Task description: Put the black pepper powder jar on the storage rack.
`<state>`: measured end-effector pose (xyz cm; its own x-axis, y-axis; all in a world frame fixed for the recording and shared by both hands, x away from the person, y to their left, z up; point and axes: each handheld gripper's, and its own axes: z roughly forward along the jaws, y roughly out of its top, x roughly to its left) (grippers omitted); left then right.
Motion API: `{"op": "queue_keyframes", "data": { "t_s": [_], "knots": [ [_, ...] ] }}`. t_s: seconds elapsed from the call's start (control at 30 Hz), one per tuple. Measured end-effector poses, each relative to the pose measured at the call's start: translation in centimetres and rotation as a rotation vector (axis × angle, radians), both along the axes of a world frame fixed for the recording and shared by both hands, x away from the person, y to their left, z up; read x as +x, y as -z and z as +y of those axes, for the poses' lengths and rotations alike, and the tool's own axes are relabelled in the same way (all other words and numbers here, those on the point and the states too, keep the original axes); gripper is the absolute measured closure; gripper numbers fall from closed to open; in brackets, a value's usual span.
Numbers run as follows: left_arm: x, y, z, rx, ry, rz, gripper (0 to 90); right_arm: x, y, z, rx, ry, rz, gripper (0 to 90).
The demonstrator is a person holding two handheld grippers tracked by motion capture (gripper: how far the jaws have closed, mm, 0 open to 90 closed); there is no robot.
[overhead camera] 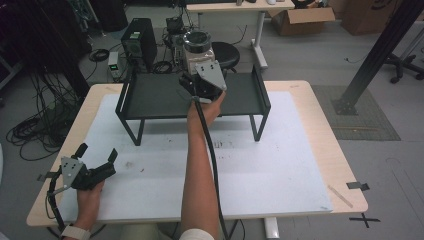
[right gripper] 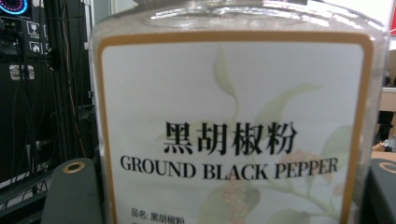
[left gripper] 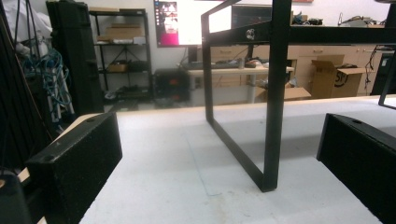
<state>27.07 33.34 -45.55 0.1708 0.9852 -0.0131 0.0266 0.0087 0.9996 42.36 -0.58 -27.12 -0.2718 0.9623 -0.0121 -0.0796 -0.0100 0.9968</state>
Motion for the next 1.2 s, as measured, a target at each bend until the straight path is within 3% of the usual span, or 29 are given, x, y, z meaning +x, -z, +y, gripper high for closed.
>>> {"op": "queue_keyframes", "data": {
  "t_s": [0.67,1.07,1.2],
  "knots": [
    [0.0,0.0,0.0,0.000,0.001,-0.001,0.5,3.4,1.9,2.0,-0.023,0.055,0.065,25.3],
    [0.0,0.0,0.0,0.000,0.001,-0.001,0.5,4.3,2.8,2.4,-0.027,0.052,0.084,25.1],
    [0.0,0.0,0.0,0.001,0.001,-0.002,0.5,4.4,3.0,2.0,-0.003,0.044,0.084,24.8]
  ]
}}
